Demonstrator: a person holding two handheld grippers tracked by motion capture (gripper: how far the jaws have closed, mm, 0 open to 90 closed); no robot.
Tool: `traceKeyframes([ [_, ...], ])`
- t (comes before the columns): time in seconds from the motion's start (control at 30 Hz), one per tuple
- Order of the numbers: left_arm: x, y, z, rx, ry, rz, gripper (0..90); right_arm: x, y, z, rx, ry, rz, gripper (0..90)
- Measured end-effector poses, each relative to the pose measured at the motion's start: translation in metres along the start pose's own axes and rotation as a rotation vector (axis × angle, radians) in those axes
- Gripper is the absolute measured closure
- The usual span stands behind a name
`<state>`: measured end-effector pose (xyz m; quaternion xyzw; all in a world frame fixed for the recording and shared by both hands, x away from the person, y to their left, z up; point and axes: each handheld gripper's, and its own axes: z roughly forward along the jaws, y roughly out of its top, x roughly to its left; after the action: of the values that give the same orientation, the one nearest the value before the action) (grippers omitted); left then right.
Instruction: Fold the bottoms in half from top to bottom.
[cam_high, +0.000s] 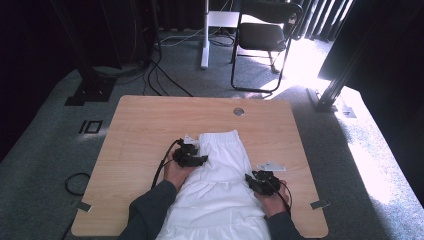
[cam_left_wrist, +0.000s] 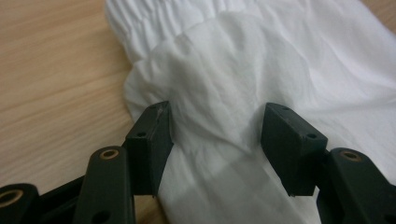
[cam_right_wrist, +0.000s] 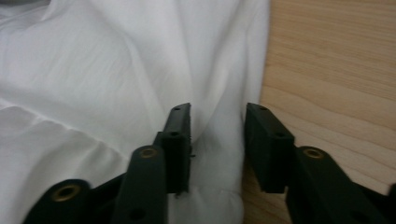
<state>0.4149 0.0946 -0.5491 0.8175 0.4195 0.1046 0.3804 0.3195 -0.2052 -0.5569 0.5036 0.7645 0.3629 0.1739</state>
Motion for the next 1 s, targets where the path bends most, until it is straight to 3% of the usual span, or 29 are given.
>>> traceKeyframes([
  [0.03, -0.001, 0.000, 0.000, 0.000, 0.004, 0.011, 43.6, 0.000, 0.000, 0.000, 0.000, 0.000, 0.000, 58.8],
  [0.13, -0.002, 0.000, 0.001, 0.001, 0.006, 0.020, 43.8, -0.003, 0.011, 0.000, 0.032, 0.043, -0.003, 48.0],
  [0.17, 0.000, 0.000, 0.000, 0.003, 0.001, 0.026, 43.9, -0.004, 0.015, -0.002, 0.025, 0.034, -0.016, 43.9],
  [0.23, 0.000, 0.000, 0.000, -0.001, -0.004, 0.022, 44.0, -0.006, 0.033, -0.005, -0.003, 0.015, -0.042, 35.0],
  [0.3, 0.000, 0.000, 0.001, -0.003, -0.004, 0.027, 44.0, -0.007, 0.052, -0.002, 0.008, 0.039, -0.054, 27.4],
  [0.37, 0.000, 0.000, 0.001, -0.004, -0.003, 0.029, 44.2, -0.009, 0.069, 0.009, 0.021, 0.030, -0.081, 26.6],
  [0.4, 0.000, 0.000, 0.001, -0.004, -0.003, 0.029, 44.2, -0.010, 0.082, 0.024, 0.032, 0.032, -0.085, 21.8],
  [0.43, 0.000, 0.000, 0.001, -0.006, -0.005, 0.028, 44.2, -0.010, 0.082, 0.024, 0.032, 0.032, -0.085, 21.8],
  [0.53, 0.002, 0.001, 0.002, -0.006, -0.016, 0.020, 44.2, -0.010, 0.094, 0.058, 0.097, 0.015, -0.099, 14.8],
  [0.67, 0.003, 0.003, 0.004, -0.005, -0.025, 0.026, 43.6, -0.014, 0.093, 0.077, 0.089, -0.019, -0.070, 15.3],
  [0.73, 0.003, 0.003, 0.005, -0.008, -0.022, 0.027, 43.2, -0.016, 0.092, 0.080, 0.085, -0.004, -0.050, 18.1],
  [0.77, 0.003, 0.004, 0.006, -0.014, -0.002, 0.028, 43.2, -0.017, 0.091, 0.083, 0.085, 0.006, -0.037, 20.8],
  [0.8, 0.002, 0.004, 0.007, -0.015, 0.022, 0.033, 41.3, -0.017, 0.089, 0.084, 0.077, -0.019, -0.044, 23.8],
  [0.87, 0.000, 0.004, 0.009, -0.019, 0.075, 0.054, 39.0, -0.017, 0.089, 0.084, 0.074, -0.026, -0.041, 29.5],
  [1.0, -0.003, 0.004, 0.013, -0.025, 0.146, 0.047, 29.7, -0.016, 0.088, 0.082, 0.072, -0.040, -0.047, 38.5],
])
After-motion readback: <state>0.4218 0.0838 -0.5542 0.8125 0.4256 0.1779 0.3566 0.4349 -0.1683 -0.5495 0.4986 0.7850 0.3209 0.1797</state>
